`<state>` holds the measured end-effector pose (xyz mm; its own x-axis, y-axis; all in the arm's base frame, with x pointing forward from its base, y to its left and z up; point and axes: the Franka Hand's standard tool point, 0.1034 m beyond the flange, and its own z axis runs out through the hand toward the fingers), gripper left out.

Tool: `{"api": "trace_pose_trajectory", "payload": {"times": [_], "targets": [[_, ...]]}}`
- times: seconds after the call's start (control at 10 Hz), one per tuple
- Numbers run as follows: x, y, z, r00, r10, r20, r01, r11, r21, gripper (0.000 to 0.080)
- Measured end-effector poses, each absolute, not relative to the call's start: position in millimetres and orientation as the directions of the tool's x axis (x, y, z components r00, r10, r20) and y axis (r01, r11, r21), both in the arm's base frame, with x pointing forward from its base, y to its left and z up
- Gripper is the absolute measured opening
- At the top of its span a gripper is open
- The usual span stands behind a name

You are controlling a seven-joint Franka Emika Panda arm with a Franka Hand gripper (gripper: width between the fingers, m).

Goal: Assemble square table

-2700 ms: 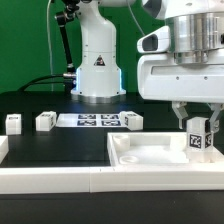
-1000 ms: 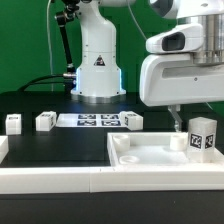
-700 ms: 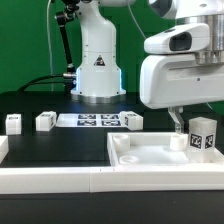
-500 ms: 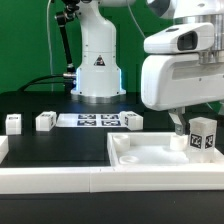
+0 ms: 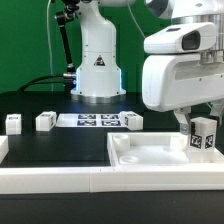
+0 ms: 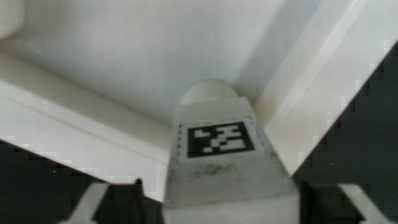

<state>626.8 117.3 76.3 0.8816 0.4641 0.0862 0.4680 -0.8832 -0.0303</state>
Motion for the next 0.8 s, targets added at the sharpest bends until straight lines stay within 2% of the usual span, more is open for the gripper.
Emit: {"api": "trace_pose_trajectory", "payload": {"times": [0.1,0.5,0.8], "targets": [[626.8,117.2,76.3,0.885,0.458,0.086,0.462,-0.886,-0.031,0.0288],[626.8,117.3,76.4,0.974,0.214,0.076,0.218,-0.974,-0.054,0.0288],[627.0,117.1,76.6,0.993,-0.103,0.055,-0.098,-0.992,-0.081,0.0288]]}}
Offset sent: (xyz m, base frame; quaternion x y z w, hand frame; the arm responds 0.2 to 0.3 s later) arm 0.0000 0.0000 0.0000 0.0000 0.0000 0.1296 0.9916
